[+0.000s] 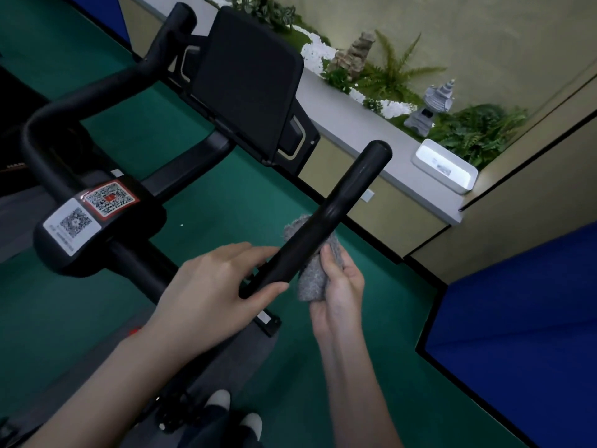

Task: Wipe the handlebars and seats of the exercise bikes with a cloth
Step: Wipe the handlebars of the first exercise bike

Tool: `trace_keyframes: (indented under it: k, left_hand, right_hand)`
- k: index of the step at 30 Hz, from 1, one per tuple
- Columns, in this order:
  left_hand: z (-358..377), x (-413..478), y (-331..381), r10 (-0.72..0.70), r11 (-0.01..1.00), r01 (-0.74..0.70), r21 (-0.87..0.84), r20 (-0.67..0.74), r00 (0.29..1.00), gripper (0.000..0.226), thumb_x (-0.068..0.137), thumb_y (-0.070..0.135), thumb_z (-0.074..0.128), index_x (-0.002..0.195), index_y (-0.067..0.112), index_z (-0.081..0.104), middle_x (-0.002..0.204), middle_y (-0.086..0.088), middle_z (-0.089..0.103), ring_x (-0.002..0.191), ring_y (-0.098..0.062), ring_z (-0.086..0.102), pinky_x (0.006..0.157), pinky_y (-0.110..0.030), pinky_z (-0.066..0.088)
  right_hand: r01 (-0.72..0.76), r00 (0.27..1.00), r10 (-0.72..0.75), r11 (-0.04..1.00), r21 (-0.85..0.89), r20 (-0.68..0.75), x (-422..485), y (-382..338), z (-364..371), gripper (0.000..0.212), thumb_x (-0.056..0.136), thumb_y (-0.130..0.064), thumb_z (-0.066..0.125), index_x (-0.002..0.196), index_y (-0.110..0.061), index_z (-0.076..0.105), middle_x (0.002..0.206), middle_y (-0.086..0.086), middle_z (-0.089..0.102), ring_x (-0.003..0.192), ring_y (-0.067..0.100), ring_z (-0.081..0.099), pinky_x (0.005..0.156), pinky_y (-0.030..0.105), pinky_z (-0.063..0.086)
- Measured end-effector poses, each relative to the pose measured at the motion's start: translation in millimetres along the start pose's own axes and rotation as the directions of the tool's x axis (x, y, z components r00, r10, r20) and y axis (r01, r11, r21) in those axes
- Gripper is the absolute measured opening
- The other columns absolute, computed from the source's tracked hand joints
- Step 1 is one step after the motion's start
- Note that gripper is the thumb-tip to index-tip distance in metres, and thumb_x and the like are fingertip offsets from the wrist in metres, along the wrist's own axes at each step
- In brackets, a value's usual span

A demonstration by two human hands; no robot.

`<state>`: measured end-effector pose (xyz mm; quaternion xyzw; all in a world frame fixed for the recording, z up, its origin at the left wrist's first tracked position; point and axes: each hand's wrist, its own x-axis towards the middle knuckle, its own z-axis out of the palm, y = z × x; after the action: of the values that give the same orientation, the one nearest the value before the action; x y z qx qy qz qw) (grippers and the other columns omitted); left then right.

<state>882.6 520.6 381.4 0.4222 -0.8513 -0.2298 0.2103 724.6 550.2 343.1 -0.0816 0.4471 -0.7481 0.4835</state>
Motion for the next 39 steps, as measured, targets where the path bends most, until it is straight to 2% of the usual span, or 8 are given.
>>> trace_keyframes:
  k: [5,8,11,15,21,28,33,39]
  left_hand:
    - [0,14,8,-0.003,1.0,0.003,-0.02,0.007,1.0,0.059,0.079,0.069,0.042,0.126,0.035,0.054,0.103,0.018,0.058,0.091,-0.008,0.061,0.069,-0.035,0.054]
    - [5,28,16,0.019,0.997,-0.018,-0.076,0.001,1.0,0.06,0.078,0.065,0.043,0.132,0.038,0.046,0.106,0.016,0.056,0.093,-0.009,0.06,0.072,-0.036,0.054]
    - [13,40,22,0.011,0.985,-0.008,-0.172,0.017,1.0,0.057,0.081,0.057,0.053,0.131,0.031,0.049,0.109,0.012,0.054,0.091,-0.016,0.06,0.075,-0.04,0.053]
    - [20,46,18,-0.013,0.966,0.011,-0.258,-0.004,1.0,0.047,0.083,0.04,0.065,0.125,0.022,0.057,0.104,0.007,0.054,0.089,-0.022,0.06,0.077,-0.042,0.052]
    - [24,48,13,-0.008,0.957,0.002,-0.291,-0.02,1.0,0.047,0.082,0.038,0.067,0.126,0.022,0.058,0.103,0.008,0.055,0.087,-0.02,0.059,0.077,-0.041,0.052]
    - [24,49,13,-0.026,0.949,0.018,-0.313,-0.019,0.999,0.045,0.082,0.039,0.067,0.124,0.026,0.058,0.101,0.011,0.053,0.082,-0.018,0.056,0.077,-0.04,0.051]
    - [23,50,12,-0.035,0.94,0.028,-0.34,-0.015,0.999,0.042,0.081,0.038,0.067,0.121,0.026,0.059,0.103,0.011,0.054,0.087,-0.019,0.059,0.077,-0.039,0.051]
    - [24,51,10,-0.056,0.934,0.043,-0.356,-0.026,0.998,0.043,0.079,0.041,0.069,0.119,0.027,0.061,0.1,0.013,0.054,0.085,-0.013,0.059,0.078,-0.032,0.05]
  right_hand:
    - [-0.071,0.997,0.071,0.997,0.043,0.004,-10,12,3,0.024,0.097,-0.003,0.045,0.112,0.002,0.062,0.102,0.016,0.071,0.088,0.021,0.069,0.074,0.028,0.058]
    - [-0.019,0.999,0.02,0.999,0.033,-0.039,-6,8,6,0.024,0.096,-0.002,0.046,0.113,0.002,0.062,0.103,0.017,0.07,0.087,0.023,0.068,0.075,0.029,0.058]
    - [0.185,0.961,-0.185,0.983,-0.018,-0.204,7,-5,11,0.019,0.093,-0.001,0.054,0.109,-0.004,0.063,0.1,0.012,0.071,0.089,0.022,0.068,0.08,0.03,0.057]
    - [0.406,0.792,-0.53,0.828,-0.386,-0.304,-1,7,18,0.019,0.087,-0.001,0.065,0.098,-0.016,0.068,0.101,0.006,0.072,0.097,0.019,0.068,0.084,0.024,0.054]
    - [0.568,0.547,-0.836,0.393,-0.724,-0.025,1,2,25,0.029,0.08,0.009,0.067,0.099,-0.013,0.067,0.103,0.008,0.064,0.099,0.006,0.061,0.09,0.016,0.048]
    - [0.595,0.384,-0.915,0.144,-0.79,0.122,39,-45,40,0.023,0.081,0.006,0.067,0.103,0.003,0.07,0.104,0.012,0.064,0.1,0.021,0.06,0.093,0.025,0.048]
    - [0.615,0.304,-0.808,-0.237,-0.752,0.504,28,-31,16,0.028,0.076,0.015,0.071,0.102,0.004,0.07,0.105,0.01,0.069,0.103,0.024,0.057,0.091,0.035,0.051]
    - [0.656,0.266,-0.607,-0.455,-0.602,0.749,46,-82,24,0.025,0.076,0.015,0.068,0.099,0.005,0.071,0.098,0.014,0.07,0.105,0.025,0.052,0.09,0.038,0.049]
